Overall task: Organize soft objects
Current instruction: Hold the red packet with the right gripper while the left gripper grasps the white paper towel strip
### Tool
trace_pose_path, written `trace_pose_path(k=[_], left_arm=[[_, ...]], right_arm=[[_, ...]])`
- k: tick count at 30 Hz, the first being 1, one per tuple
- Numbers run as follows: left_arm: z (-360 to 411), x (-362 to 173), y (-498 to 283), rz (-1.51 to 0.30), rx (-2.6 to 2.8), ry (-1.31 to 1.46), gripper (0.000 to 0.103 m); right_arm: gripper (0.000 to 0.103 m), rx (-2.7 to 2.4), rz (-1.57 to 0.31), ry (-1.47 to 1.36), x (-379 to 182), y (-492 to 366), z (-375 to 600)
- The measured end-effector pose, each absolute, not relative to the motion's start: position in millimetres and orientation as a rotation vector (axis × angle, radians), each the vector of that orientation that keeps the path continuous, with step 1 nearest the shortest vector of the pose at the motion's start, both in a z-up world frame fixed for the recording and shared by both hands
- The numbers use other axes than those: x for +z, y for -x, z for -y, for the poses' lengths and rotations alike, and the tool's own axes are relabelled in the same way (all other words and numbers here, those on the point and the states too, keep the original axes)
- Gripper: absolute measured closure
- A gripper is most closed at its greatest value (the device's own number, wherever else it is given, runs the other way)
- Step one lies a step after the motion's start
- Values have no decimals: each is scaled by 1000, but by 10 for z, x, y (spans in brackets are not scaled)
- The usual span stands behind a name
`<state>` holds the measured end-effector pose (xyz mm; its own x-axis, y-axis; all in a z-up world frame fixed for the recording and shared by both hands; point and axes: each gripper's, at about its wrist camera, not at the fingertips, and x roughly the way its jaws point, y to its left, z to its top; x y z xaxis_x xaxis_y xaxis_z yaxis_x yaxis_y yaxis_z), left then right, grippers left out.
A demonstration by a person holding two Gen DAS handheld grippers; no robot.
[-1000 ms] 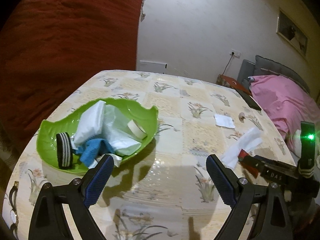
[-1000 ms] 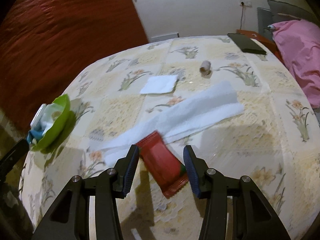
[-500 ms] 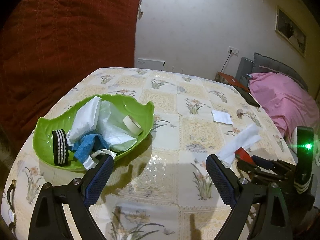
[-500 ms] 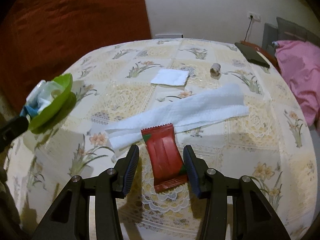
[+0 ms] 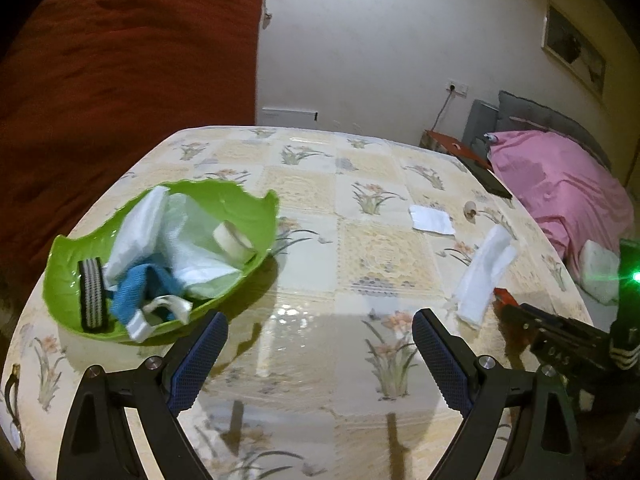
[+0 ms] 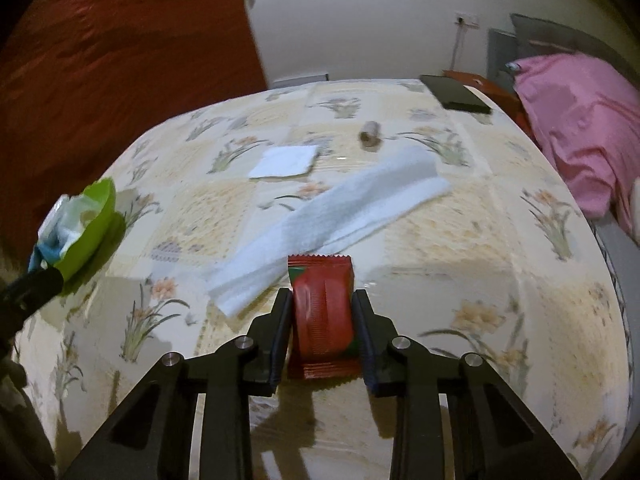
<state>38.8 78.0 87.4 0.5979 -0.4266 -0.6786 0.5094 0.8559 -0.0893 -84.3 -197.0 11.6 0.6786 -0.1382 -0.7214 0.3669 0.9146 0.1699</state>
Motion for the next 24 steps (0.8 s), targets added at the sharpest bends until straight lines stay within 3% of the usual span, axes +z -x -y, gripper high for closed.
trace_pose_path(k=[24], left_arm=[[506,809,-399,-842,-820,-225,7]], right_arm=[[72,-274,-737,-437,102,1309,2202]])
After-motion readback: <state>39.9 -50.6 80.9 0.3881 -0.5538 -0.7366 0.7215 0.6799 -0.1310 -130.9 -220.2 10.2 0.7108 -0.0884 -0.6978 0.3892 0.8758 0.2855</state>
